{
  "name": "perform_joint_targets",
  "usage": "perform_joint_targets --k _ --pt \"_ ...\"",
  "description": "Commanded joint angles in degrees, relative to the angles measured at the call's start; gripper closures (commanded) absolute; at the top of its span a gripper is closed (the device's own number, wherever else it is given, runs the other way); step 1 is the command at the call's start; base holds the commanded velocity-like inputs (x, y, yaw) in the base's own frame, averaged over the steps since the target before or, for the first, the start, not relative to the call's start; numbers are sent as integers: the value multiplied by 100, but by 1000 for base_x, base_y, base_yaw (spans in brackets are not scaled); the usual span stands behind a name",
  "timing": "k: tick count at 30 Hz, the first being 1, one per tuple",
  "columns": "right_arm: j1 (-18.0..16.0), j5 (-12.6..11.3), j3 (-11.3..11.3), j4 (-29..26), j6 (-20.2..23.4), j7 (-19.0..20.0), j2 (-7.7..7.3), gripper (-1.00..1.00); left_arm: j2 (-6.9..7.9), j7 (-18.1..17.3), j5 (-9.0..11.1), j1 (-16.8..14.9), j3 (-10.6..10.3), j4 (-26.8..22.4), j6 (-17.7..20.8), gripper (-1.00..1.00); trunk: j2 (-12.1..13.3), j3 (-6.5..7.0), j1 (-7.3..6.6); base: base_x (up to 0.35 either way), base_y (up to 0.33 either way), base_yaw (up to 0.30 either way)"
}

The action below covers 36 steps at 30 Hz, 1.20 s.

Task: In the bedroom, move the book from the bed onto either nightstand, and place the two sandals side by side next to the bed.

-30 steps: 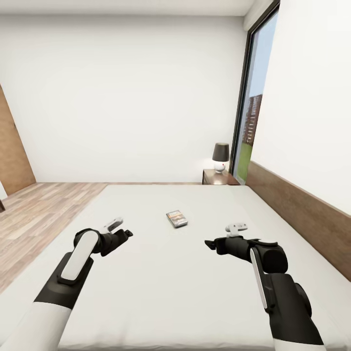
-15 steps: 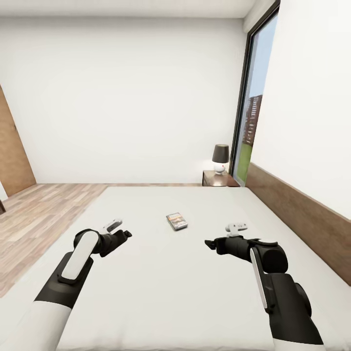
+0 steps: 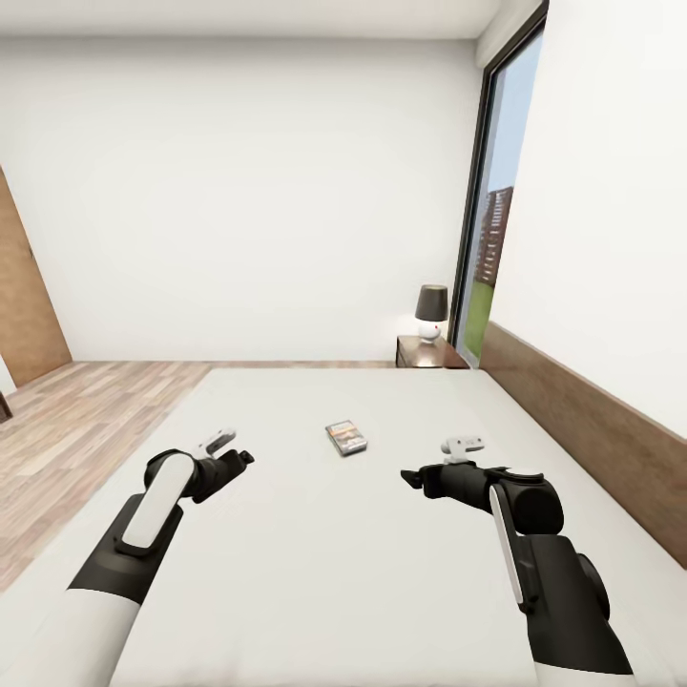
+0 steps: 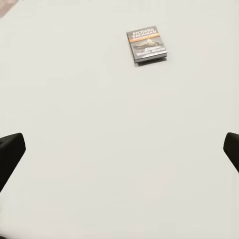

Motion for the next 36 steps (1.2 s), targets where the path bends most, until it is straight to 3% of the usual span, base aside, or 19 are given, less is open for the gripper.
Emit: perform_joint_targets --k 1,11,31,36 --pt "-5 60 -9 -5 17 60 6 -100 3 59 15 -5 -14 -6 -14 -100 37 11 -23 0 0 0" --pt "-5 60 -3 -5 13 60 6 -100 -4 62 -101 -5 -34 -16 -12 -100 438 191 -242 0 0 0" --pt "-5 60 -2 -5 12 60 -3 -100 7 -147 -59 -5 -4 -12 25 -100 1241 550 -682 0 0 0" --pt "-5 60 -2 -5 12 60 -3 -100 -4 -145 -70 4 -23 -44 34 -100 1241 550 -682 0 0 0"
